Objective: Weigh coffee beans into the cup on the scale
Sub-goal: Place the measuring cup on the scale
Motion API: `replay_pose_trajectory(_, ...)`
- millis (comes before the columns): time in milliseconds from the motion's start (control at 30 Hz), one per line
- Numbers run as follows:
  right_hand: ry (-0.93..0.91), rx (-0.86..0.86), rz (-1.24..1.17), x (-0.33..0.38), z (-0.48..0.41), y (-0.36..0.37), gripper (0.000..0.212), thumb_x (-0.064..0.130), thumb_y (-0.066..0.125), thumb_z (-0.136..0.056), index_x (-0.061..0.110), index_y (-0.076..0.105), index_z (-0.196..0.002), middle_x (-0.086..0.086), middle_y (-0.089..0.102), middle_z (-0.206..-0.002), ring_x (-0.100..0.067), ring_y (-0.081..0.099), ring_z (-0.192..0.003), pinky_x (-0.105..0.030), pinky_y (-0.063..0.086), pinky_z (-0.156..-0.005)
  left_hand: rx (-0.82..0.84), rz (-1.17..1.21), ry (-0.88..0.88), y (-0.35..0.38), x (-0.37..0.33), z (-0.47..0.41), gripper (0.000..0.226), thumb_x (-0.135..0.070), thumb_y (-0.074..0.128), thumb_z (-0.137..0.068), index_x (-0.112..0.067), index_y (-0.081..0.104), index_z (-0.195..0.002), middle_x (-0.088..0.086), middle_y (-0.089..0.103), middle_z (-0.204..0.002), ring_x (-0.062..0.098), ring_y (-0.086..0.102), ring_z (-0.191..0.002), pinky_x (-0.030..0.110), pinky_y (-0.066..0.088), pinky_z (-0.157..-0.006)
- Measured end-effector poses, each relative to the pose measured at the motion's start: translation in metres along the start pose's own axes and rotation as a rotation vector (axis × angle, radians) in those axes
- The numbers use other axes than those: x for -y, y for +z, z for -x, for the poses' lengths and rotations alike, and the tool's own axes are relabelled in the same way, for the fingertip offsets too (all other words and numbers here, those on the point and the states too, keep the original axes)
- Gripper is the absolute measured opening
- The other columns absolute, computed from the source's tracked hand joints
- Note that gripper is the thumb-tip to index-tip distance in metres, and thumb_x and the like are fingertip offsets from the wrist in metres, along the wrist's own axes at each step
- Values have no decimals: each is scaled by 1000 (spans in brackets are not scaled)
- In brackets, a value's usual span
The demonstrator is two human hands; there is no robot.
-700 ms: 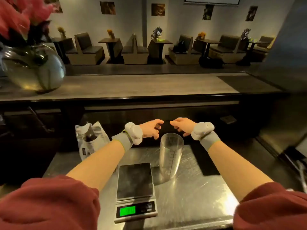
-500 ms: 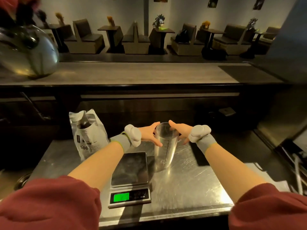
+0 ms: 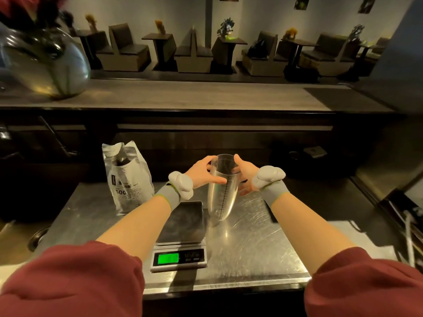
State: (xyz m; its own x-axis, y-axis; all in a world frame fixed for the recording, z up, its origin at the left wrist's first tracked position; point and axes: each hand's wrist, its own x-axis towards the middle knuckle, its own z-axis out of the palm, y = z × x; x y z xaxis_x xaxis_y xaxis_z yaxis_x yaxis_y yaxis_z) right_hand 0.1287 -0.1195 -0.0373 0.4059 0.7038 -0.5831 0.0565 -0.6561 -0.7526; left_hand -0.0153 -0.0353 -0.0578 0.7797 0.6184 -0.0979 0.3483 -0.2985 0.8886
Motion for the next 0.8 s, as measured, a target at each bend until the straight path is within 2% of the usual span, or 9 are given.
replay_pose_trajectory(100,-88,-51,30,19,8,14,69,57,19,-99,7,56,-128,-19,59,-131,-32,58,-107,-45,42,-100,-22,43,29,-20,-4,11,76,-16,75,-70,-19,33,-134,-8,51,-114,-4,53,-90,3,47,-60)
replay_pose_trajectory(167,-118,-42,8,30,14,26,68,56,20,-99,6,53,-131,-18,60,-127,-31,58,-107,-43,43,-98,-38,55,23,-35,-6,21,75,-16,74,-71,-21,33,-133,-9,50,-112,-4,53,-89,5,48,-56)
replay_pose_trajectory(267,-107,-7,3,38,28,48,68,60,20,-97,11,58,-124,-12,67,-97,-24,60,-75,-34,49,-65,-48,73,-12,-56,-2,40,75,-15,74,-71,-24,33,-134,-6,52,-114,2,56,-91,12,52,-56)
replay_pose_trajectory(333,-120,15,18,40,33,65,71,60,19,-97,8,63,-117,-11,68,-100,-19,62,-72,-30,47,-54,-56,77,-37,-66,6,53,75,-13,73,-71,-23,33,-134,-1,54,-119,6,58,-93,15,53,-59)
replay_pose_trajectory(400,-153,16,37,40,35,82,73,58,18,-98,4,65,-112,-19,64,-118,-20,63,-77,-32,47,-64,-78,64,-62,-74,14,64,75,-12,73,-72,-23,33,-134,6,54,-124,13,59,-100,20,54,-65)
replay_pose_trajectory(467,-177,16,55,38,32,95,74,57,17,-99,3,64,-116,-21,63,-122,-21,63,-82,-36,46,-77,-91,46,-79,-79,21,72,77,-12,72,-72,-22,31,-136,10,54,-127,19,57,-105,25,54,-71)
replay_pose_trajectory(600,-146,51,39,30,35,116,73,60,16,-97,8,64,-113,-10,67,-90,-17,59,-74,-40,48,-94,-41,31,-108,-88,36,84,78,-13,71,-75,-23,27,-138,11,52,-130,16,55,-102,22,52,-72)
replay_pose_trajectory(700,-142,47,42,24,39,121,78,62,16,-96,5,64,-119,-20,67,-106,-20,63,-78,-38,47,-88,-2,21,-130,-88,41,88,79,-13,69,-77,-25,22,-139,11,45,-136,19,51,-112,27,51,-81)
replay_pose_trajectory(800,-156,57,-38,20,40,123,80,68,14,-93,9,68,-88,-18,63,-83,-12,68,-61,-29,48,-74,5,41,-130,-85,43,91,80,-15,67,-78,-26,18,-140,11,40,-141,24,45,-123,32,47,-87)
